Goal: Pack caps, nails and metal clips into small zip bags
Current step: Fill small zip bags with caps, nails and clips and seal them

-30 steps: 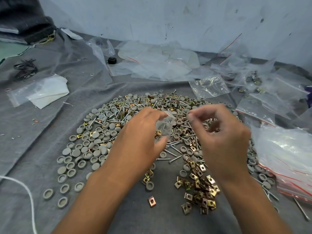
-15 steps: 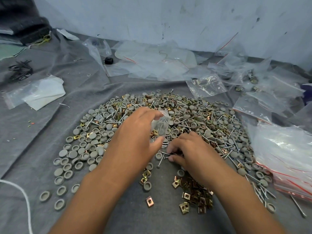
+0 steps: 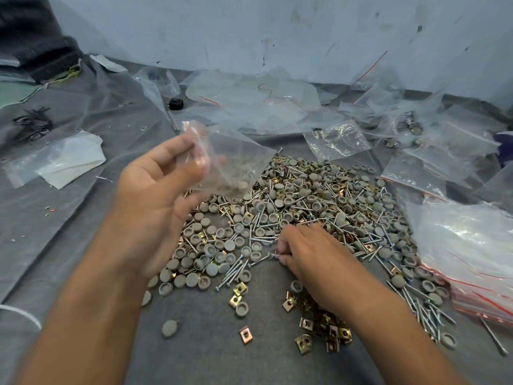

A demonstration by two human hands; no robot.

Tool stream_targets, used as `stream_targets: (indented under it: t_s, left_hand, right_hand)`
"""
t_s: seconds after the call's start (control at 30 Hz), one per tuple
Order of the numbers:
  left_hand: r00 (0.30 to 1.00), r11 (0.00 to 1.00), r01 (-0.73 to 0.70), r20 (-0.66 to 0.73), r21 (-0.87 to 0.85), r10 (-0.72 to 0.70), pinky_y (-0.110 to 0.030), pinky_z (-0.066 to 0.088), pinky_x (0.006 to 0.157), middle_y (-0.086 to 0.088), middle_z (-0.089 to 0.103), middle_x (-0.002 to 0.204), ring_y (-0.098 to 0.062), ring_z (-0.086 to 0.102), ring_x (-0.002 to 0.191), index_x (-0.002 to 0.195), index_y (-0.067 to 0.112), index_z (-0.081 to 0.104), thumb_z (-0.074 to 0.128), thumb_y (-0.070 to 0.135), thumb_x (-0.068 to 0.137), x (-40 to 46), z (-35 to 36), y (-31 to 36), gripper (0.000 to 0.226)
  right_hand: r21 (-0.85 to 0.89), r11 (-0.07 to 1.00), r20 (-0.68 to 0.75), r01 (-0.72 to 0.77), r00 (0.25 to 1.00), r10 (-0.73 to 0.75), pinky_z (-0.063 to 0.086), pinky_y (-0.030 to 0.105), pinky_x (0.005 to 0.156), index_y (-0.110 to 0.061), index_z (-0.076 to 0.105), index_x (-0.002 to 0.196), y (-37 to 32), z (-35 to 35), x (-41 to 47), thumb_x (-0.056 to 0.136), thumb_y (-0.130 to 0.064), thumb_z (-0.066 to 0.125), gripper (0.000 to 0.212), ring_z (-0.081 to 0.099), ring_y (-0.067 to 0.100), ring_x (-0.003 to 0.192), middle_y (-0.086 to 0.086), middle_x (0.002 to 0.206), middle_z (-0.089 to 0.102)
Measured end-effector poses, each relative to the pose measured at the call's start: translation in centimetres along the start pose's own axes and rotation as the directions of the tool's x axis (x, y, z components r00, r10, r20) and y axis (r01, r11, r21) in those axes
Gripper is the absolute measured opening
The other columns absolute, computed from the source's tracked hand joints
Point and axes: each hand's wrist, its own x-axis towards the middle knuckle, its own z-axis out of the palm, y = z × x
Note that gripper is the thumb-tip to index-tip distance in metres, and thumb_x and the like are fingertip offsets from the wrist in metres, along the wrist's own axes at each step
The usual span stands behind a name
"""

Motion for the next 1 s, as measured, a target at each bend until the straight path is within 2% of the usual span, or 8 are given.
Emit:
stream_targets:
  t_s: [0.13, 0.3, 0.37, 0.43, 0.53, 0.63, 0.87, 1.0]
  left_hand:
    - [0.994, 0.956, 0.099, 0.074, -0.277, -0.082, -0.044, 0.059, 0.086, -0.001, 0.069, 0.126, -0.027, 0.064, 0.121, 0.116, 0.002, 0.063, 0.077, 0.021, 0.074, 0.4, -0.8, 0.2, 0.048]
    - [0.991, 0.952, 0.131, 0.057, -0.278, -0.119, -0.038, 0.058, 0.086, -0.004, 0.063, 0.137, -0.022, 0.065, 0.12, 0.127, 0.006, 0.058, 0.058, 0.021, 0.089, 0.4, -0.8, 0.5, 0.041]
    - [0.997, 0.986, 0.082, 0.02, -0.147, -0.08, -0.037, 0.059, 0.086, 0.0, 0.07, 0.123, -0.023, 0.067, 0.117, 0.116, 0.008, 0.064, 0.061, 0.019, 0.089, 0.0, -0.4, 0.6, 0.03]
    - [0.999, 0.975, -0.006, -0.042, 0.224, 0.016, -0.026, 0.059, 0.083, 0.007, 0.074, 0.113, -0.013, 0.07, 0.108, 0.122, 0.02, 0.066, 0.07, 0.02, 0.088, -0.4, 0.3, 0.3, 0.035]
    - [0.977, 0.664, -0.183, 0.061, 0.726, 0.202, -0.01, 0.051, 0.075, 0.017, 0.069, 0.107, 0.001, 0.066, 0.095, 0.12, 0.035, 0.064, 0.073, 0.028, 0.085, -1.3, 1.8, -0.9, 0.038]
    - [0.934, 0.323, -0.34, 0.277, 0.883, 0.227, -0.011, 0.04, 0.089, 0.021, 0.053, 0.11, 0.003, 0.051, 0.099, 0.125, 0.03, 0.059, 0.071, 0.031, 0.084, -1.9, 3.6, -2.4, 0.043]
    - [0.918, 0.255, -0.395, 0.365, 0.883, 0.158, -0.031, 0.044, 0.096, 0.017, 0.05, 0.114, -0.005, 0.049, 0.107, 0.128, 0.026, 0.056, 0.063, 0.04, 0.081, -2.2, 4.9, -3.5, 0.049]
    - [0.923, 0.259, -0.381, 0.349, 0.887, 0.162, -0.03, 0.044, 0.095, 0.018, 0.051, 0.114, -0.004, 0.049, 0.106, 0.128, 0.026, 0.057, 0.066, 0.039, 0.082, -2.1, 4.7, -3.5, 0.049]
  right_hand:
    - [0.054, 0.998, -0.044, -0.037, 0.998, 0.04, 0.023, 0.026, 0.062, -0.036, 0.041, 0.113, 0.0, 0.2, 0.1, 0.105, -0.031, 0.051, 0.014, 0.039, 0.011, 0.097, -0.013, 0.111, 0.054]
    - [-0.14, 0.989, -0.02, 0.057, 0.998, -0.06, 0.017, 0.029, 0.072, -0.027, 0.048, 0.127, 0.3, 1.0, 0.1, 0.1, -0.014, 0.058, 0.032, 0.042, 0.016, 0.101, -0.008, 0.119, 0.048]
    - [-0.023, 1.0, -0.04, 0.009, 0.999, -0.01, 0.028, 0.026, 0.079, -0.029, 0.049, 0.127, 0.4, 0.6, 0.3, 0.104, -0.021, 0.053, 0.025, 0.044, 0.014, 0.106, -0.011, 0.119, 0.049]
    - [0.217, 0.973, -0.066, -0.078, 0.993, 0.094, 0.041, 0.021, 0.087, -0.034, 0.052, 0.124, 0.8, -0.5, 0.4, 0.106, -0.032, 0.044, 0.019, 0.048, 0.003, 0.105, -0.017, 0.116, 0.051]
    - [0.635, 0.772, -0.251, 0.026, 0.952, 0.174, 0.045, 0.01, 0.064, -0.039, 0.057, 0.105, 0.9, -2.6, -0.1, 0.105, -0.035, 0.047, 0.011, 0.055, -0.008, 0.077, -0.023, 0.095, 0.06]
    - [0.761, 0.58, -0.482, 0.291, 0.852, 0.205, 0.045, 0.018, 0.058, -0.035, 0.063, 0.102, -0.3, -4.3, -0.9, 0.1, -0.036, 0.058, 0.006, 0.053, 0.002, 0.069, -0.013, 0.083, 0.062]
    - [0.305, 0.892, -0.731, 0.334, 0.682, -0.005, 0.038, 0.007, 0.076, -0.025, 0.064, 0.112, -1.6, -3.9, -1.0, 0.096, -0.027, 0.069, 0.016, 0.053, -0.007, 0.086, -0.027, 0.096, 0.055]
    - [0.326, 0.891, -0.741, 0.315, 0.671, 0.034, 0.038, 0.007, 0.075, -0.03, 0.053, 0.122, -1.3, -3.6, -1.0, 0.095, -0.023, 0.073, 0.034, 0.054, 0.002, 0.079, -0.018, 0.094, 0.059]
